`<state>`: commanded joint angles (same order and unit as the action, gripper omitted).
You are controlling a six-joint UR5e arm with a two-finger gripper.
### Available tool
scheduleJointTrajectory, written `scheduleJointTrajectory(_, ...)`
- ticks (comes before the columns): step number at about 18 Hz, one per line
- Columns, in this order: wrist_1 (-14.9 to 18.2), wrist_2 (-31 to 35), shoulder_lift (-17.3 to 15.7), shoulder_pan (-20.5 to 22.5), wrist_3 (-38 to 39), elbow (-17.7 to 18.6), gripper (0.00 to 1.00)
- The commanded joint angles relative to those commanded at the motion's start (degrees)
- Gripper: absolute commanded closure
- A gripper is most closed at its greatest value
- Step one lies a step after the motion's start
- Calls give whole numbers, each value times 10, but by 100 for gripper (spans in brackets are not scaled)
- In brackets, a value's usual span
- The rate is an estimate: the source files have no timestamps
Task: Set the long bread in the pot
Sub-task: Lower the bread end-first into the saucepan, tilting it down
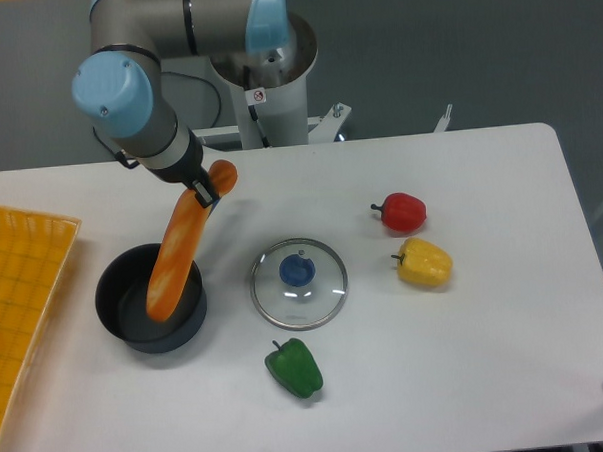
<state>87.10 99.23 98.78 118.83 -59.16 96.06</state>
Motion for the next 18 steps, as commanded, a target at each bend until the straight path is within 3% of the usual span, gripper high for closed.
scheduleJointTrajectory(18,-6,10,38,-50,57,-19,100)
